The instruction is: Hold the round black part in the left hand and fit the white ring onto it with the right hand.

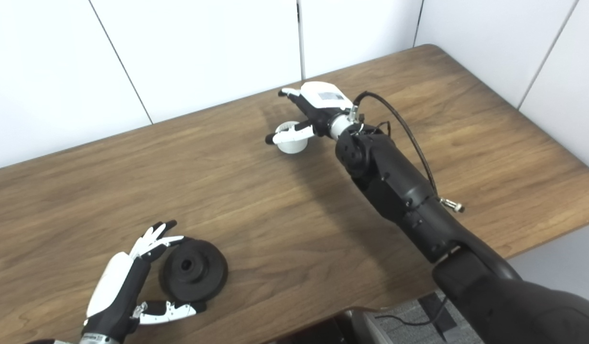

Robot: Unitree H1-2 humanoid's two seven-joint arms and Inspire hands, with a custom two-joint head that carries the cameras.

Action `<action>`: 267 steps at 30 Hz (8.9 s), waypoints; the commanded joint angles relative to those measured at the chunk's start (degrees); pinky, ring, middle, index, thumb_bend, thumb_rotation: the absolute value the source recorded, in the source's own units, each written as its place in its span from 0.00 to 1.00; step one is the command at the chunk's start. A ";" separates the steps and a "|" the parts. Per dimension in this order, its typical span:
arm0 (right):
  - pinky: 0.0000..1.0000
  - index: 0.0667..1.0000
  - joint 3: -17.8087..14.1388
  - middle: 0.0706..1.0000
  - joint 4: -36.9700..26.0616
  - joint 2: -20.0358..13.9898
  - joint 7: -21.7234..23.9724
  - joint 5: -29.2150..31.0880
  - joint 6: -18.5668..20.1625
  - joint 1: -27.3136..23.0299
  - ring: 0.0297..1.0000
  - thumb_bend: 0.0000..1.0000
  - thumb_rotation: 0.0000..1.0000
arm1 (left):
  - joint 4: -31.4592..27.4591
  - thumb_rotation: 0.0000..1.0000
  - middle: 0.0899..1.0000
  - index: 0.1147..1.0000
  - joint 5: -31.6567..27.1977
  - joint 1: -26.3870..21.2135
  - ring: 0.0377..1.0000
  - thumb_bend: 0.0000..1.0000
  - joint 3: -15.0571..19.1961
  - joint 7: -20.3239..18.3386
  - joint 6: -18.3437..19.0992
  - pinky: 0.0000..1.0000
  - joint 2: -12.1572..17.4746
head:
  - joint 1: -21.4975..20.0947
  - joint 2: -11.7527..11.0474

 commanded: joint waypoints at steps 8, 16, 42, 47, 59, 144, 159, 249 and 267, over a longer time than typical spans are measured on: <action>0.91 0.92 1.27 0.90 -0.18 -4.19 2.37 1.04 -2.86 -4.49 0.93 0.93 0.79 | -1.22 0.08 0.95 0.43 1.47 0.47 1.00 0.52 0.44 -1.16 0.72 1.00 0.86 | 0.02 0.27; 0.91 0.89 2.81 0.86 -2.94 -6.73 6.36 1.58 -3.08 -3.00 0.91 0.99 0.68 | -0.86 0.08 0.95 0.43 1.56 0.29 1.00 0.52 0.76 -1.24 0.62 1.00 0.71 | 0.15 0.38; 0.79 0.71 1.40 0.68 -1.85 -5.09 -0.78 2.70 -7.32 -0.23 0.76 0.80 0.34 | -1.10 0.08 0.95 0.43 1.93 -0.04 1.00 0.52 0.81 -1.44 1.08 1.00 0.46 | 1.16 1.24; 0.77 0.69 1.12 0.64 -0.94 -4.08 -3.66 2.84 -7.97 0.43 0.72 0.79 0.34 | -1.26 0.08 0.95 0.43 1.95 -0.13 1.00 0.52 0.79 -1.59 1.31 1.00 0.39 | 1.24 1.29; 0.78 0.64 0.71 0.61 0.21 -0.73 -9.54 2.22 -7.41 1.93 0.70 0.74 0.28 | -1.56 0.08 0.95 0.43 2.13 -0.03 1.00 0.52 0.59 -1.43 1.65 1.00 0.19 | 1.90 1.74; 0.72 0.46 -7.46 0.42 -40.37 5.90 -5.91 13.52 -10.31 11.52 0.52 0.53 0.00 | 1.08 0.25 0.96 0.51 8.15 -2.23 1.00 0.95 -1.08 -0.71 4.93 1.00 -5.28 | 19.49 6.19; 0.83 0.46 -1.23 0.43 -47.81 8.74 2.55 13.50 -11.12 17.03 0.55 0.53 0.01 | 2.71 0.26 0.97 0.52 9.86 -3.78 1.00 0.95 -2.14 -0.58 5.41 1.00 -6.51 | 23.31 7.78; 0.84 0.77 6.37 0.71 -38.70 4.58 23.37 5.94 -8.96 15.19 0.77 0.99 0.52 | 0.16 0.30 0.97 0.51 10.21 -4.52 1.00 0.96 -2.65 -2.25 8.75 1.00 -6.80 | 24.71 10.76; 0.83 0.81 4.56 0.78 -39.03 3.93 22.79 7.20 -8.34 14.88 0.78 1.00 0.50 | 0.38 0.29 0.97 0.50 10.04 -4.71 1.00 0.96 -2.25 -2.29 8.86 1.00 -7.06 | 24.62 10.74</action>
